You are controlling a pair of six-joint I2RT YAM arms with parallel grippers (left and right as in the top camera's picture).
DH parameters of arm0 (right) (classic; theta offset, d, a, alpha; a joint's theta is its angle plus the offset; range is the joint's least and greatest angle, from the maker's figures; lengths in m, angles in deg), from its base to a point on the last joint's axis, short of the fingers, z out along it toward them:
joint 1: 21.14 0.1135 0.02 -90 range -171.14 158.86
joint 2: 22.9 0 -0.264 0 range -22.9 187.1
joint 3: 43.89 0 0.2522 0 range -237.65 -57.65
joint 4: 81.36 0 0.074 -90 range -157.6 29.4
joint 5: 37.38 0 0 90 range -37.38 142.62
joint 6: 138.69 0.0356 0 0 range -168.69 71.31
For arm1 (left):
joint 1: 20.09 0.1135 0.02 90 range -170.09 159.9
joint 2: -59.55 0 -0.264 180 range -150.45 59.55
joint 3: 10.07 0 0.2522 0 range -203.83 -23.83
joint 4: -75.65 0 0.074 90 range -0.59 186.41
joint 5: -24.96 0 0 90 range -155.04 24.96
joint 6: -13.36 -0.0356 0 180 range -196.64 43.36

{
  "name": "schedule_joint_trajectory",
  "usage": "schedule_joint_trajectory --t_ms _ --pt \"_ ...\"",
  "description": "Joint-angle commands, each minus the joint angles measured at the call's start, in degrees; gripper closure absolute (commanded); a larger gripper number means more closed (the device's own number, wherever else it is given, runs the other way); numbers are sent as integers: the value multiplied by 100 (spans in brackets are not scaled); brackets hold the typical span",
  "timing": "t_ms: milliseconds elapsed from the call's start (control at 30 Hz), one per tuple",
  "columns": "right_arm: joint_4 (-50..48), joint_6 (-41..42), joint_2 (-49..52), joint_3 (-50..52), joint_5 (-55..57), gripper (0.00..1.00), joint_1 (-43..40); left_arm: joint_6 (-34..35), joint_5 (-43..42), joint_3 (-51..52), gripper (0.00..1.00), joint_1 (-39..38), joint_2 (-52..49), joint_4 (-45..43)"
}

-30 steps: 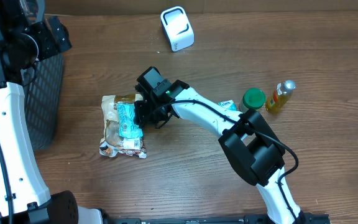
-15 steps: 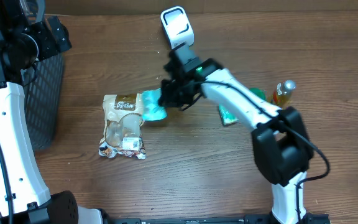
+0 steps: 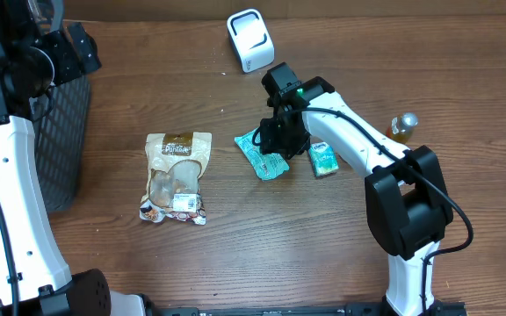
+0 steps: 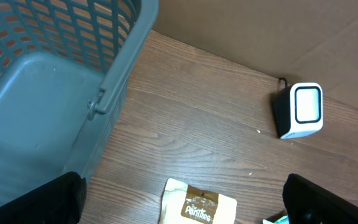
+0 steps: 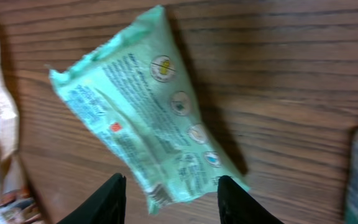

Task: Scan the item barcode
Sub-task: 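Pull the wipes packet out of the brown bag and set it down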

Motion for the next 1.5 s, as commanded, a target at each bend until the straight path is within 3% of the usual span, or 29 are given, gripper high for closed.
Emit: schedule_joint_trajectory --t_ms 0,133,300,500,700,933,1467 --pt "17 -173 -186 -85 295 56 20 -90 -37 -144 0 -13 -17 -7" --pt "234 -575 -214 -358 219 59 63 -90 -37 -146 1 -13 -17 -7" --pt "315 -1071 -201 -330 378 79 221 -90 -37 -146 0 -13 -17 -7" --pt "389 -1082 -96 -302 1058 80 293 -90 -37 -146 0 -13 -17 -7" --pt "365 -1156 -46 -302 1088 87 284 -92 -37 -146 0 -13 -17 -7" --pt "348 -1161 -28 -173 1067 87 385 -90 -37 -146 0 -13 -17 -7" --pt "-1154 -1198 -28 1196 575 95 885 -92 -37 -146 0 -13 -17 -7"
